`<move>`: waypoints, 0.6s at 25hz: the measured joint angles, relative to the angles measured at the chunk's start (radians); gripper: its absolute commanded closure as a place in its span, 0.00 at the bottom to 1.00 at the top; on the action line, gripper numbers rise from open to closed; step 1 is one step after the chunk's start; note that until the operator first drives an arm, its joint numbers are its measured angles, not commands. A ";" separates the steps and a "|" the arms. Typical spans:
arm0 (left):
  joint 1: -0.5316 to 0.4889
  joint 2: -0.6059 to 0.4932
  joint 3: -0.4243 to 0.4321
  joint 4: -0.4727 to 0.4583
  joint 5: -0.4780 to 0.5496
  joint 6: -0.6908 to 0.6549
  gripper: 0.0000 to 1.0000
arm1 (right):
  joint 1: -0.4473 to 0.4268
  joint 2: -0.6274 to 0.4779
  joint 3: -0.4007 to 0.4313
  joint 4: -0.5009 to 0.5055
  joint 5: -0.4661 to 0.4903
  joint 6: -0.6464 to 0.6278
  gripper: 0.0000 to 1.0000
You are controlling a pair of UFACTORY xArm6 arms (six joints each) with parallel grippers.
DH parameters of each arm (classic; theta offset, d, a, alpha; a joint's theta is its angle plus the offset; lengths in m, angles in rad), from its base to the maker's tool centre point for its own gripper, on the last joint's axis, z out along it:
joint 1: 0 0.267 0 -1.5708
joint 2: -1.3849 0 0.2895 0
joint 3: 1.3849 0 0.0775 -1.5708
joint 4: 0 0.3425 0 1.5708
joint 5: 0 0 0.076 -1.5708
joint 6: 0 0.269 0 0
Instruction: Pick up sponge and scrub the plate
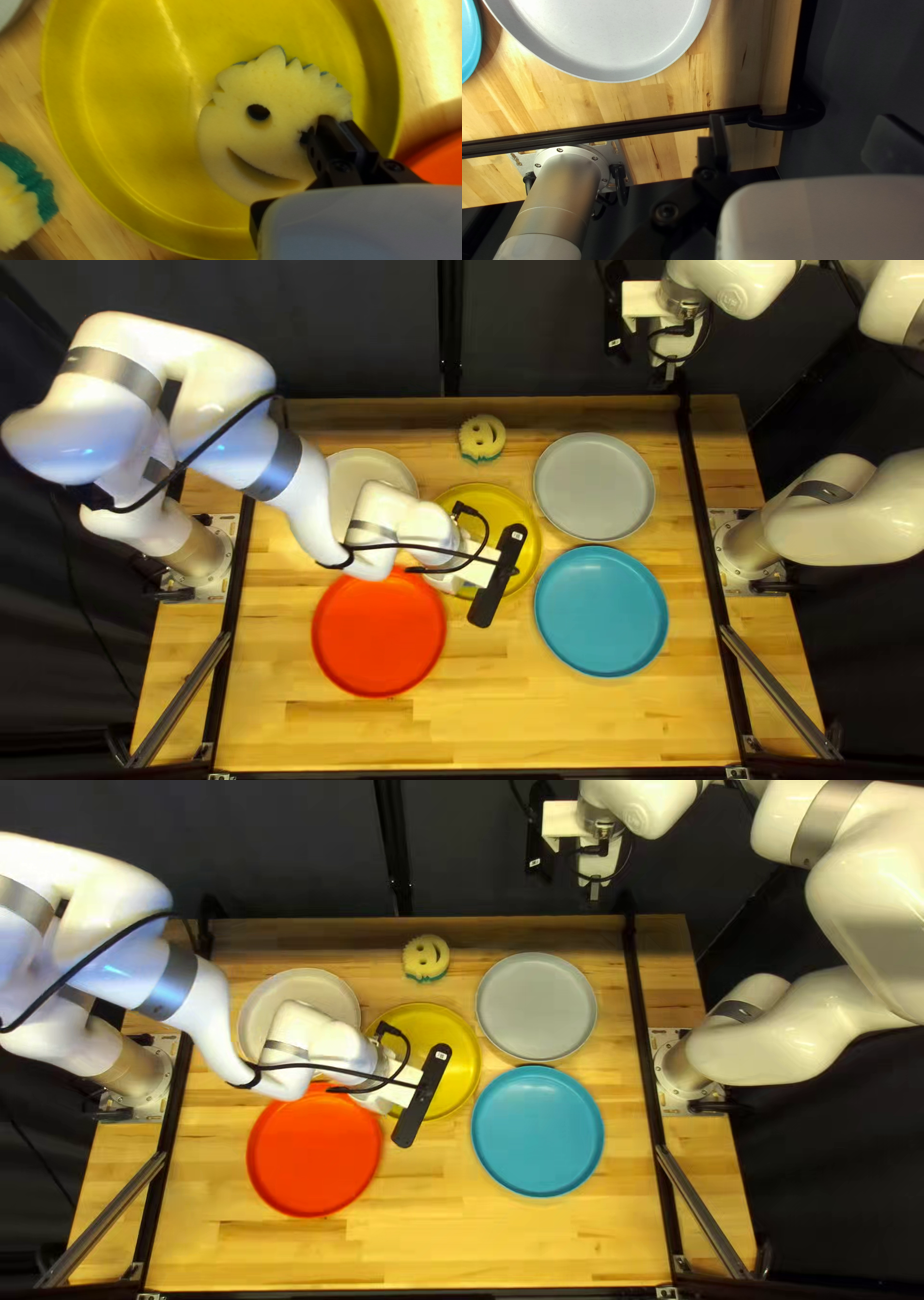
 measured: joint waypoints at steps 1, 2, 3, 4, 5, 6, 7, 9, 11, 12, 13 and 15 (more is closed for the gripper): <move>0.009 0.006 -0.012 0.001 0.005 0.008 1.00 | 0.000 0.000 0.000 0.000 0.000 0.000 0.00; 0.016 0.013 -0.026 0.001 0.011 0.015 1.00 | 0.000 0.000 0.000 0.000 0.000 0.000 0.00; 0.021 0.024 -0.044 0.001 0.018 0.023 1.00 | 0.000 0.000 0.000 0.000 0.000 0.000 0.00; 0.027 0.037 -0.065 0.000 0.025 0.031 1.00 | 0.000 0.000 0.000 0.000 0.000 0.000 0.00; 0.030 0.049 -0.084 0.000 0.030 0.038 1.00 | 0.000 0.000 0.000 0.000 0.000 0.000 0.00; 0.033 0.063 -0.104 0.000 0.036 0.045 1.00 | 0.000 0.000 0.000 0.000 0.000 0.000 0.00; 0.035 0.074 -0.122 0.000 0.040 0.051 1.00 | 0.000 0.000 0.000 0.000 0.000 0.000 0.00; 0.036 0.092 -0.146 0.003 0.045 0.059 1.00 | 0.000 0.000 0.000 0.000 0.000 0.000 0.00; 0.033 0.095 -0.147 0.007 0.043 0.060 1.00 | 0.000 0.000 0.000 0.000 0.000 0.000 0.00; 0.031 0.093 -0.137 0.010 0.038 0.058 1.00 | 0.000 0.000 0.000 0.000 0.000 0.000 0.00; 0.028 0.088 -0.123 0.013 0.032 0.054 1.00 | 0.000 0.000 0.000 0.000 0.000 0.000 0.00; 0.020 0.071 -0.077 0.023 0.013 0.039 1.00 | 0.000 0.000 0.000 0.000 0.000 0.000 0.00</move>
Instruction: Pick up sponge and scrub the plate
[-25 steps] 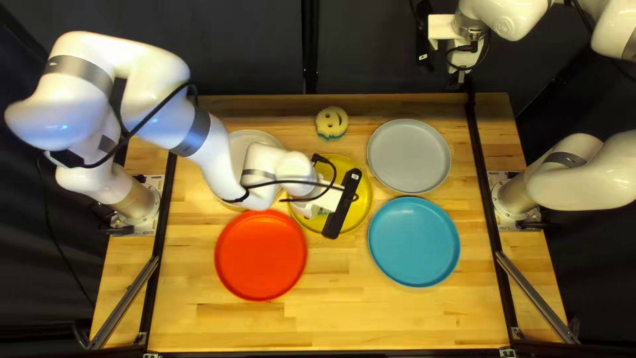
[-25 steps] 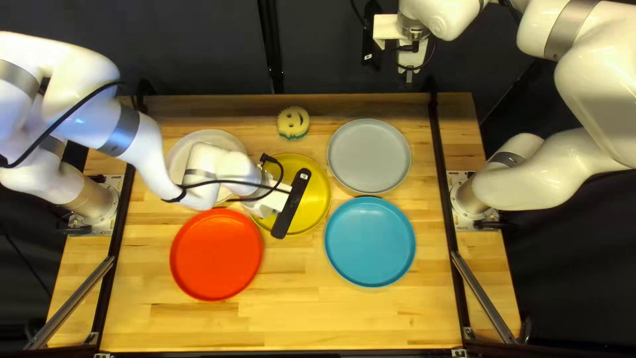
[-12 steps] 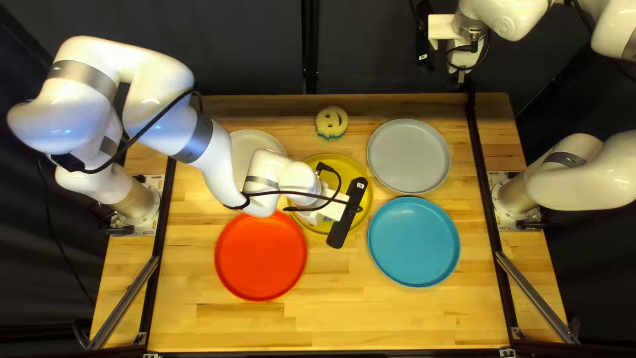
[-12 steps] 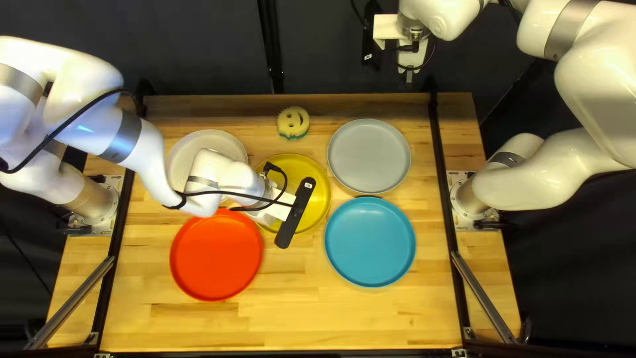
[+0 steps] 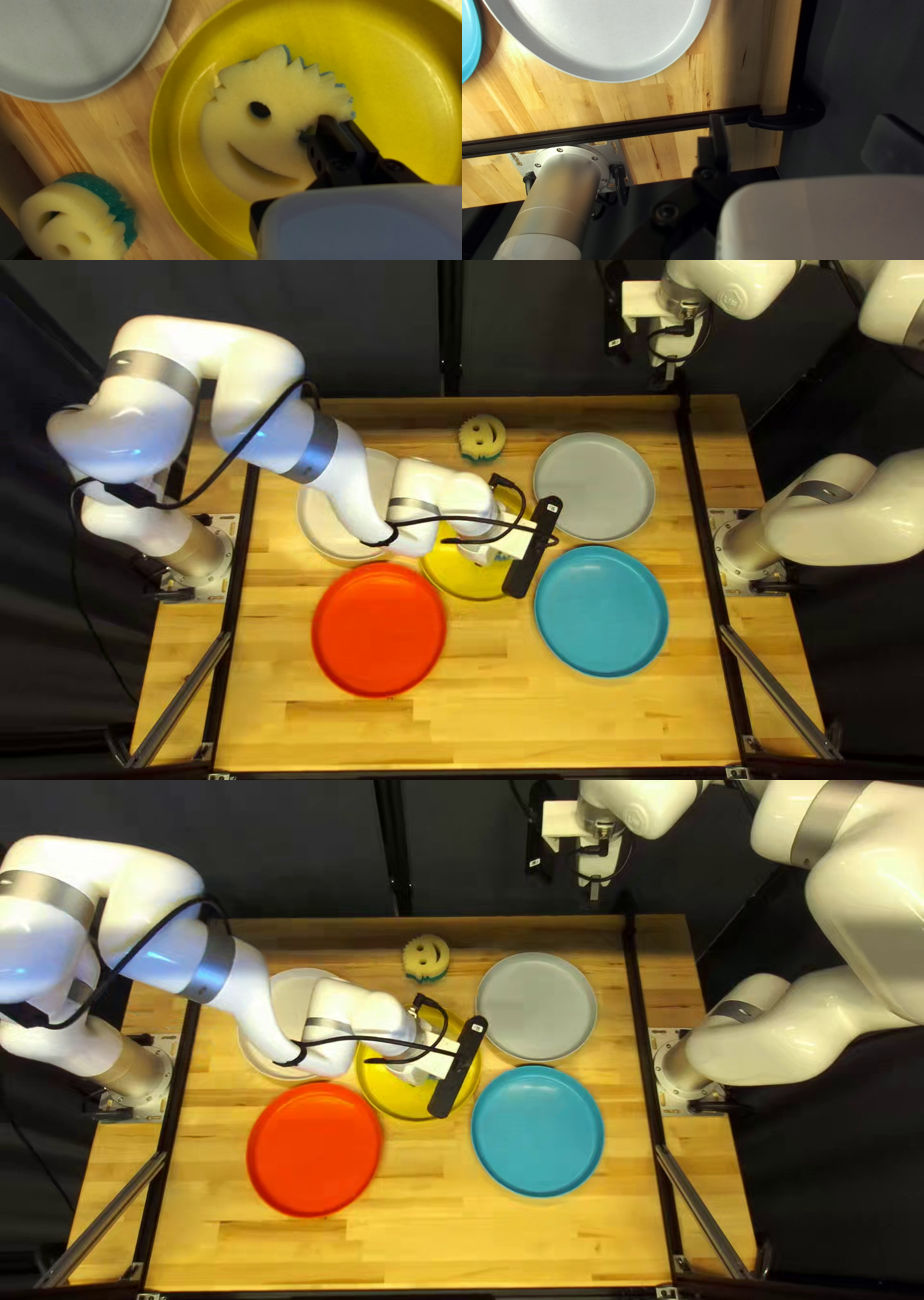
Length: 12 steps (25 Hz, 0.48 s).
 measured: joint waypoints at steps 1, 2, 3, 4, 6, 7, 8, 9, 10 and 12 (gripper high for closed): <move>-0.004 -0.013 0.028 0.006 -0.012 -0.011 1.00 | 0.000 0.000 0.000 0.000 0.000 0.000 0.00; -0.010 -0.028 0.058 0.012 -0.023 -0.024 1.00 | 0.000 0.000 0.000 0.000 0.000 0.000 0.00; -0.016 -0.046 0.089 0.017 -0.032 -0.039 1.00 | 0.000 0.000 0.000 0.000 0.000 0.000 0.00; -0.024 -0.067 0.118 0.023 -0.039 -0.057 1.00 | 0.000 0.000 0.000 0.000 0.000 0.000 0.00; -0.044 -0.105 0.163 0.034 -0.043 -0.093 1.00 | 0.000 0.000 0.000 0.000 0.000 0.000 0.00; -0.053 -0.118 0.177 0.040 -0.041 -0.109 1.00 | 0.000 0.000 0.000 0.000 0.000 0.000 0.00; -0.062 -0.129 0.187 0.045 -0.039 -0.125 1.00 | 0.000 0.000 0.000 0.000 0.000 0.000 0.00; -0.070 -0.136 0.194 0.050 -0.037 -0.139 1.00 | 0.000 0.000 0.000 0.000 0.000 0.000 0.00; -0.077 -0.140 0.198 0.055 -0.035 -0.151 1.00 | 0.000 0.000 0.000 0.000 0.000 0.000 0.00; -0.087 -0.139 0.192 0.059 -0.028 -0.164 1.00 | 0.000 0.000 0.000 0.000 0.000 0.000 0.00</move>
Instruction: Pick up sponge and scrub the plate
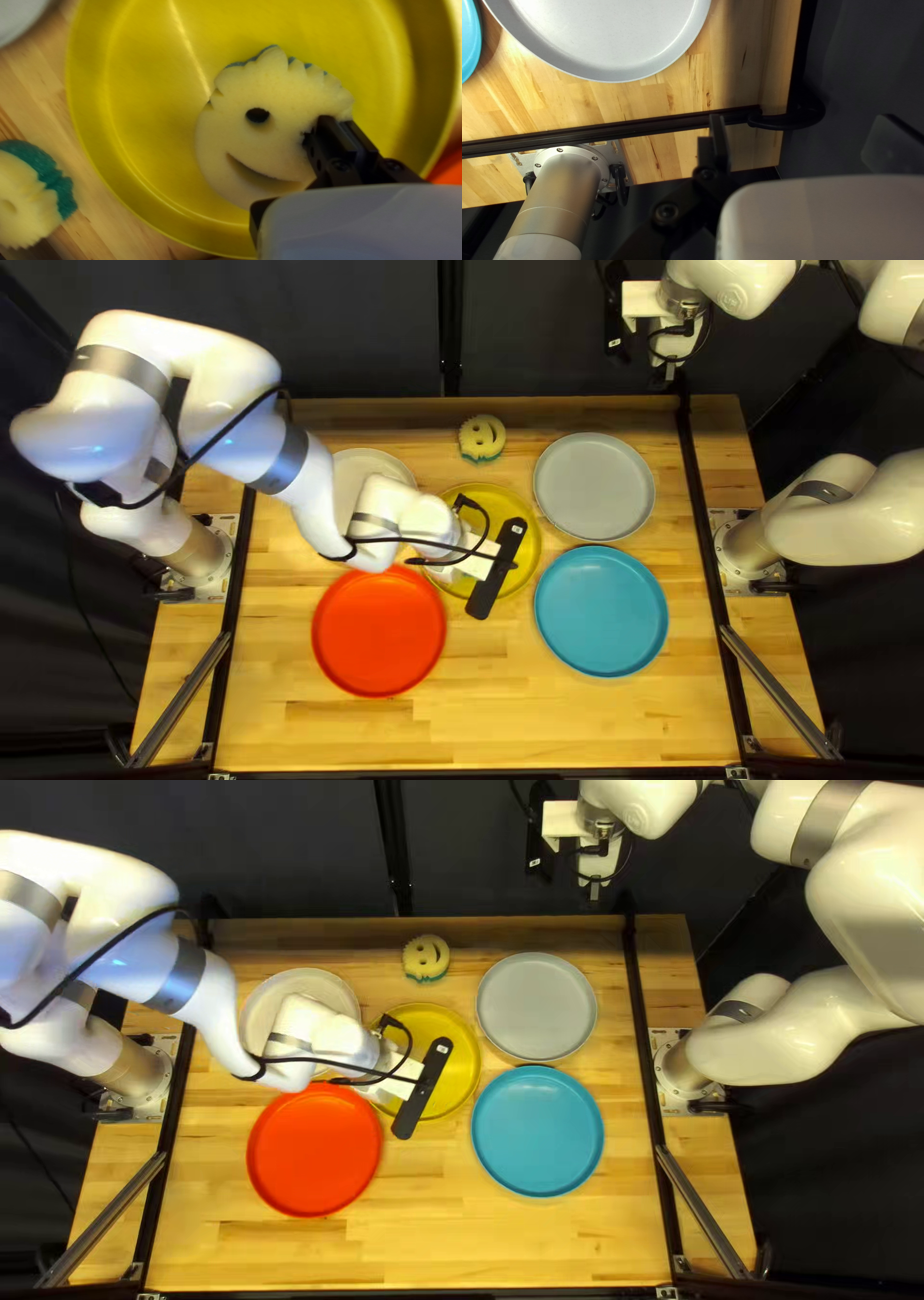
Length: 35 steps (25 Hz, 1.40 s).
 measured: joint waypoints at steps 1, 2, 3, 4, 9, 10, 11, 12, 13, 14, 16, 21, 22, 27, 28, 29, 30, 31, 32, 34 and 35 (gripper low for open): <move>-0.002 0.005 -0.011 0.000 0.005 -0.001 1.00 | 0.000 0.000 0.000 0.000 0.000 0.000 0.00; -0.004 0.012 -0.026 -0.001 0.010 0.001 1.00 | 0.000 0.000 0.000 0.000 0.000 0.000 0.00; -0.004 0.021 -0.042 -0.003 0.016 0.007 1.00 | 0.000 0.000 0.000 0.000 0.000 0.000 0.00; -0.004 0.031 -0.060 -0.005 0.021 0.013 1.00 | 0.000 0.000 0.000 0.000 0.000 0.000 0.00; 0.019 0.094 -0.158 -0.024 0.039 0.075 1.00 | 0.000 0.000 0.000 0.000 0.000 0.000 0.00; 0.026 0.106 -0.175 -0.029 0.041 0.089 1.00 | 0.000 0.000 0.000 0.000 0.000 0.000 0.00; 0.033 0.117 -0.191 -0.034 0.043 0.102 1.00 | 0.000 0.000 0.000 0.000 0.000 0.000 0.00; 0.040 0.129 -0.206 -0.039 0.045 0.117 1.00 | 0.000 0.000 0.000 0.000 0.000 0.000 0.00; 0.049 0.140 -0.220 -0.046 0.046 0.136 1.00 | 0.000 0.000 0.000 0.000 0.000 0.000 0.00; 0.062 0.150 -0.233 -0.056 0.048 0.158 1.00 | 0.000 0.000 0.000 0.000 0.000 0.000 0.00; 0.090 0.166 -0.254 -0.081 0.050 0.202 1.00 | 0.000 0.000 0.000 0.000 0.000 0.000 0.00; 0.130 0.172 -0.265 -0.118 0.055 0.261 1.00 | 0.000 0.000 0.000 0.000 0.000 0.000 0.00; 0.133 0.166 -0.257 -0.121 0.054 0.264 1.00 | 0.000 0.000 0.000 0.000 0.000 0.000 0.00; 0.123 0.138 -0.207 -0.116 0.040 0.239 1.00 | 0.000 0.000 0.000 0.000 0.000 0.000 0.00; 0.115 0.134 -0.198 -0.112 0.035 0.227 1.00 | 0.000 0.000 0.000 0.000 0.000 0.000 0.00; 0.106 0.131 -0.191 -0.107 0.031 0.215 1.00 | 0.000 0.000 0.000 0.000 0.000 0.000 0.00; 0.097 0.127 -0.184 -0.102 0.027 0.202 1.00 | 0.000 0.000 0.000 0.000 0.000 0.000 0.00; 0.088 0.123 -0.177 -0.095 0.023 0.187 1.00 | 0.000 0.000 0.000 0.000 0.000 0.000 0.00; 0.079 0.119 -0.169 -0.088 0.020 0.173 1.00 | 0.000 0.000 0.000 0.000 0.000 0.000 0.00; 0.057 0.112 -0.159 -0.074 0.015 0.142 1.00 | 0.000 0.000 0.000 0.000 0.000 0.000 0.00; 0.045 0.110 -0.156 -0.068 0.015 0.128 1.00 | 0.000 0.000 0.000 0.000 0.000 0.000 0.00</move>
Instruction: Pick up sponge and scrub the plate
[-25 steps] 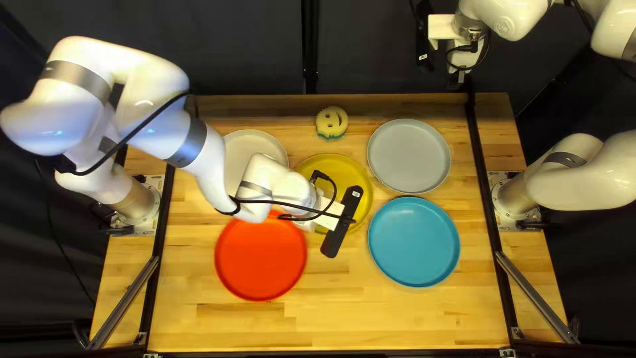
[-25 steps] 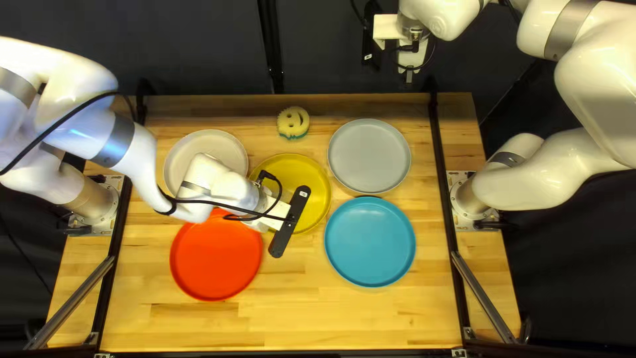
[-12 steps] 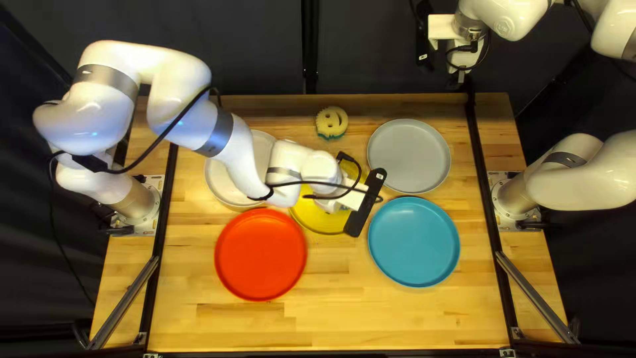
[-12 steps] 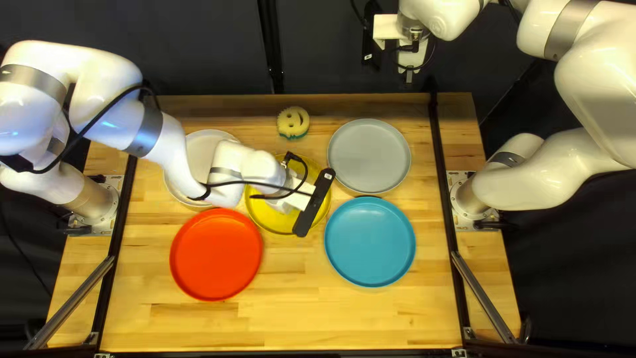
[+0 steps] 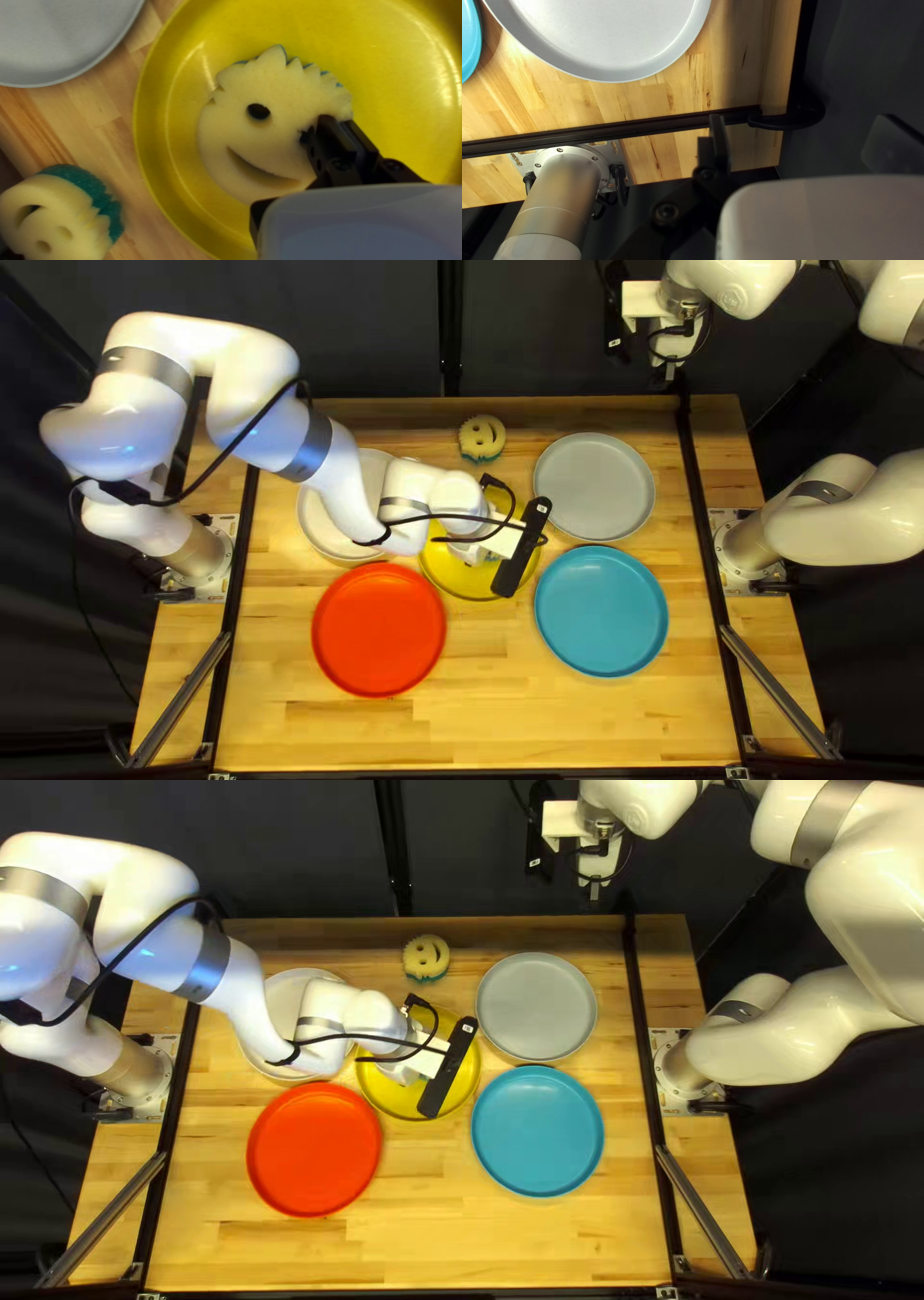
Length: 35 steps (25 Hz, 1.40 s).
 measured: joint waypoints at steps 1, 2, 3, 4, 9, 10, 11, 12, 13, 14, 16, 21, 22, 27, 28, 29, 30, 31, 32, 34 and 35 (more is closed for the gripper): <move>-0.011 -0.002 0.001 0.007 0.001 -0.013 1.00 | 0.000 0.000 0.000 0.000 0.000 0.000 0.00; -0.019 -0.005 0.003 0.012 0.003 -0.023 1.00 | 0.000 0.000 0.000 0.000 0.000 0.000 0.00; -0.023 -0.008 0.004 0.016 0.004 -0.028 1.00 | 0.000 0.000 0.000 0.000 0.000 0.000 0.00; -0.024 -0.009 0.005 0.018 0.005 -0.029 1.00 | 0.000 0.000 0.000 0.000 0.000 0.000 0.00; 0.008 0.014 -0.036 0.003 0.014 0.016 1.00 | 0.000 0.000 0.000 0.000 0.000 0.000 0.00; 0.016 0.024 -0.054 -0.002 0.018 0.028 1.00 | 0.000 0.000 0.000 0.000 0.000 0.000 0.00; 0.024 0.036 -0.074 -0.007 0.023 0.041 1.00 | 0.000 0.000 0.000 0.000 0.000 0.000 0.00; 0.032 0.050 -0.096 -0.013 0.028 0.055 1.00 | 0.000 0.000 0.000 0.000 0.000 0.000 0.00; 0.038 0.065 -0.120 -0.018 0.033 0.068 1.00 | 0.000 0.000 0.000 0.000 0.000 0.000 0.00; 0.044 0.081 -0.144 -0.024 0.038 0.080 1.00 | 0.000 0.000 0.000 0.000 0.000 0.000 0.00; 0.049 0.107 -0.184 -0.032 0.047 0.099 1.00 | 0.000 0.000 0.000 0.000 0.000 0.000 0.00; 0.046 0.105 -0.175 -0.033 0.045 0.104 1.00 | 0.000 0.000 0.000 0.000 0.000 0.000 0.00; 0.043 0.094 -0.158 -0.030 0.041 0.098 1.00 | 0.000 0.000 0.000 0.000 0.000 0.000 0.00; 0.013 0.043 -0.073 -0.006 0.018 0.042 1.00 | 0.000 0.000 0.000 0.000 0.000 0.000 0.00; 0.006 0.034 -0.055 -0.001 0.014 0.028 1.00 | 0.000 0.000 0.000 0.000 0.000 0.000 0.00; -0.001 0.023 -0.036 0.005 0.009 0.015 1.00 | 0.000 0.000 0.000 0.000 0.000 0.000 0.00; -0.008 0.011 -0.016 0.011 0.004 0.001 1.00 | 0.000 0.000 0.000 0.000 0.000 0.000 0.00; -0.015 -0.003 0.007 0.016 -0.001 -0.013 1.00 | 0.000 0.000 0.000 0.000 0.000 0.000 0.00; -0.020 -0.018 0.030 0.022 -0.006 -0.026 1.00 | 0.000 0.000 0.000 0.000 0.000 0.000 0.00; -0.026 -0.045 0.076 0.030 -0.019 -0.049 1.00 | 0.000 0.000 0.000 0.000 0.000 0.000 0.00; -0.026 -0.055 0.095 0.032 -0.024 -0.056 1.00 | 0.000 0.000 0.000 0.000 0.000 0.000 0.00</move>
